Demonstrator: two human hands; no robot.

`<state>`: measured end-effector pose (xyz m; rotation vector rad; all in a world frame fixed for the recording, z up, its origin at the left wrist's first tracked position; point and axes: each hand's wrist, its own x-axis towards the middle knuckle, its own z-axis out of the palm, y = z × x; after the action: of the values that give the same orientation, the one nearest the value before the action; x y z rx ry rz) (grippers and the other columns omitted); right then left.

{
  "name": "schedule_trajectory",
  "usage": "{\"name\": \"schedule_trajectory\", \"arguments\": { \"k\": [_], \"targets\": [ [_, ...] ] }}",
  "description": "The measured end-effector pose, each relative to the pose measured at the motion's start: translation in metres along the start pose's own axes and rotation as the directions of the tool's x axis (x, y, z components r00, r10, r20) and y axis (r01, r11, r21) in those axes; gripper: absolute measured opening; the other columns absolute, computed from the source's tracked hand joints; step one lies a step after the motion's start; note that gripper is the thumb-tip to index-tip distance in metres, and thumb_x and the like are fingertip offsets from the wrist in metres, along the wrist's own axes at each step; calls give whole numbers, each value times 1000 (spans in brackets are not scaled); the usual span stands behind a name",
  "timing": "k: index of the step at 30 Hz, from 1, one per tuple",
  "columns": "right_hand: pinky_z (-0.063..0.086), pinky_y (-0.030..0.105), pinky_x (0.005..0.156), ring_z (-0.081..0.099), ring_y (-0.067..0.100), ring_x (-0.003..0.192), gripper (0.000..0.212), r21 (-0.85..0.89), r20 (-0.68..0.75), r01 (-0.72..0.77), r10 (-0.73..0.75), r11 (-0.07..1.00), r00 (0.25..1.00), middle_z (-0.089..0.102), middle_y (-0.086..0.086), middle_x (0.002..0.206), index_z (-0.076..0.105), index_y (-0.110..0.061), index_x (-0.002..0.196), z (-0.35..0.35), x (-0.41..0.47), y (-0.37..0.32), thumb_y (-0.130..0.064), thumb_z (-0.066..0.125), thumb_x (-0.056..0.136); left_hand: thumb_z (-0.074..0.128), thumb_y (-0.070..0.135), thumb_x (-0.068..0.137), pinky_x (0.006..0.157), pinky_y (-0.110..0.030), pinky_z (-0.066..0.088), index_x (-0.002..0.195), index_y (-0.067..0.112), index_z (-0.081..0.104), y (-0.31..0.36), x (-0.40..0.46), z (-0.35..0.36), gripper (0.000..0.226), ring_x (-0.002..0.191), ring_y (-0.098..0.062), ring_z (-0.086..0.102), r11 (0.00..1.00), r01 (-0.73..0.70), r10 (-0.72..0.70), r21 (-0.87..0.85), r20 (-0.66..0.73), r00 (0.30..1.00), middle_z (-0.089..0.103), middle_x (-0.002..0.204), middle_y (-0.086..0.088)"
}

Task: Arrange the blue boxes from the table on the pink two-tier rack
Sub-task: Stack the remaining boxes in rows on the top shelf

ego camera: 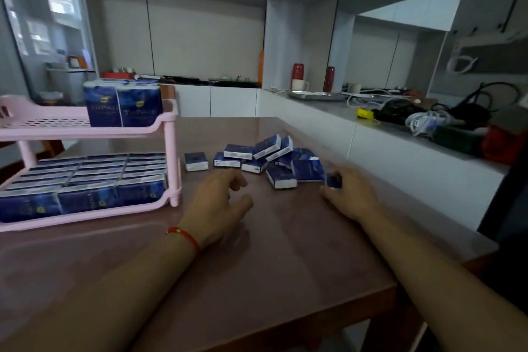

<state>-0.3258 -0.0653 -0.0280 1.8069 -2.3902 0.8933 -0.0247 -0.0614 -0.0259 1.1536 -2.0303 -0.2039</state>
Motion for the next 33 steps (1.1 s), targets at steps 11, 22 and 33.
{"name": "schedule_trajectory", "arguments": {
  "k": [11, 22, 33],
  "targets": [
    [48, 18, 95, 53, 10, 117, 77, 321, -348, 647, -549, 691, 760, 50, 4, 130, 47, -14, 134, -15, -53, -57, -18, 88, 69, 71, 33, 91, 78, -32, 62, 121, 18, 65, 29, -7, 5, 34, 89, -11, 72, 803, 230, -154, -550, 181, 971, 71, 107, -1],
    [40, 30, 78, 58, 29, 102, 28, 73, -210, 448, -425, 891, 881, 56, 6, 113, 59, -10, 115, 3, 1, -59, -17, 62, 88, 70, -4, 86, 87, -54, 58, 103, 16, 54, 14, 1, 5, 31, 97, -30, 70, 649, 327, -383, -687, 76, 921, 70, 104, -13],
    [49, 39, 82, 61, 35, 104, 40, 336, -169, 110, -55, 935, 984, 62, 13, 116, 49, -13, 121, 21, 22, -30, -28, 69, 90, 69, 11, 92, 82, -42, 61, 115, 16, 64, 5, 1, 0, 24, 92, -21, 71, 779, 241, -291, -579, 6, 957, 71, 98, 1]
  ]
}}
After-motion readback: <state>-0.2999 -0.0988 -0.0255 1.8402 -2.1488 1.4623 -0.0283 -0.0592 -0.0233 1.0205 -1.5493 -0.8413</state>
